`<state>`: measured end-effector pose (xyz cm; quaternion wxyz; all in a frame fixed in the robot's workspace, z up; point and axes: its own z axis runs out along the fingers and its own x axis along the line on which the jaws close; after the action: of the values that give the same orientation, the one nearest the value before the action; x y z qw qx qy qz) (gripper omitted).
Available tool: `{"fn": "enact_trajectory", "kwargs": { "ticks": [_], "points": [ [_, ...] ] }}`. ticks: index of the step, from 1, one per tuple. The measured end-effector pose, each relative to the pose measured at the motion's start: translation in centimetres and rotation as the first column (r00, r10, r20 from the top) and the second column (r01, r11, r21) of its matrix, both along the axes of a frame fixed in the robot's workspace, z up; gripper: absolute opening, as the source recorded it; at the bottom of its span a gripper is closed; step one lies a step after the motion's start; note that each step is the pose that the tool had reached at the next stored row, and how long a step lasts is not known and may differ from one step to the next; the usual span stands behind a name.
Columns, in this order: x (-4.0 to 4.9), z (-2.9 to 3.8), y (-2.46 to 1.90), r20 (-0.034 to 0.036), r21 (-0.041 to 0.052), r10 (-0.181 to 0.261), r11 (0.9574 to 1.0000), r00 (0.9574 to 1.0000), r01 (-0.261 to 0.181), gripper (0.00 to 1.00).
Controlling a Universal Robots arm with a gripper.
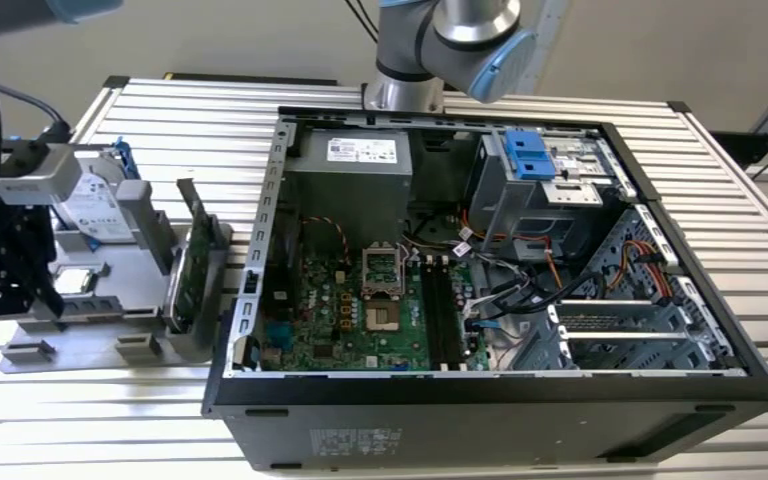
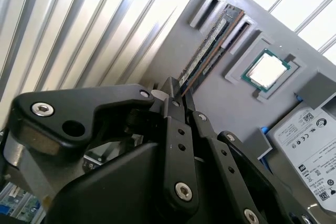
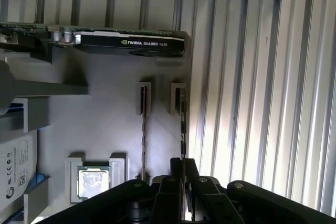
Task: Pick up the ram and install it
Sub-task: 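Pick up the ram and move it above insertion slot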
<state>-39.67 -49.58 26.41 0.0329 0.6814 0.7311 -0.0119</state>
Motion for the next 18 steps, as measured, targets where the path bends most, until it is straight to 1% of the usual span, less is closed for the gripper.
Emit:
{"fn": "enact_trajectory", "kwargs": {
  "ticks": [18],
  "points": [
    [0.00, 1.23, 0.00, 0.0000, 0.0000, 0.000, 1.0000, 1.0000, 0.000, 0.00]
  ]
}}
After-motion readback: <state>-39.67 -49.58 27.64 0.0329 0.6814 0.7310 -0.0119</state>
